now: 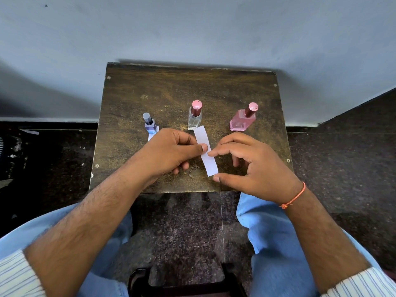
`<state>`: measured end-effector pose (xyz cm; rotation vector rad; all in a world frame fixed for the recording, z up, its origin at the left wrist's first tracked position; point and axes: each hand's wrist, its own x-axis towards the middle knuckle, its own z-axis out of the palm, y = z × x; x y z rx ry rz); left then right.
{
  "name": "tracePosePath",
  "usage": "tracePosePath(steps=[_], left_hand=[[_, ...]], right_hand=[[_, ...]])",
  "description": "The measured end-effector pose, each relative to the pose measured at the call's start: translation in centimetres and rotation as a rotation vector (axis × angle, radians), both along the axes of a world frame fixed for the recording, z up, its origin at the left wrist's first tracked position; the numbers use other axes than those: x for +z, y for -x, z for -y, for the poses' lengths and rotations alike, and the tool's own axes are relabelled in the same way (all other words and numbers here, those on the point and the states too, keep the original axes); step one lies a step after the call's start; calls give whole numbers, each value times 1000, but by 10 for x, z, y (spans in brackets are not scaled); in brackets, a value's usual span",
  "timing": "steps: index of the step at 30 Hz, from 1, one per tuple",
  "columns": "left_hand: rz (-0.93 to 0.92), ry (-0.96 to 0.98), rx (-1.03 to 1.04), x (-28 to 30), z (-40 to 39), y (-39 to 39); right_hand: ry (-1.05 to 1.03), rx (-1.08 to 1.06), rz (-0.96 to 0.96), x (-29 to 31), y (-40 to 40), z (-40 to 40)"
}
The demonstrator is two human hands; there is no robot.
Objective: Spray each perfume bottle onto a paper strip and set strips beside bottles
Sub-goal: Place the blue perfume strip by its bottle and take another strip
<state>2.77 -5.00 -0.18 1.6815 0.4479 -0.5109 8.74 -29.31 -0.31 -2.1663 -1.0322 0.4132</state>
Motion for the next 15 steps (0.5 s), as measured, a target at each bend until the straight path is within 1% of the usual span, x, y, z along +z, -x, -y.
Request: tracePosePath(steps=[7,15], left_hand=[[-2,59,21,-2,0,0],[-45,314,101,3,4,0]], right_hand=[[-80,-12,8,-1,1,-1],[-198,-129,-86,0,-1,-1]])
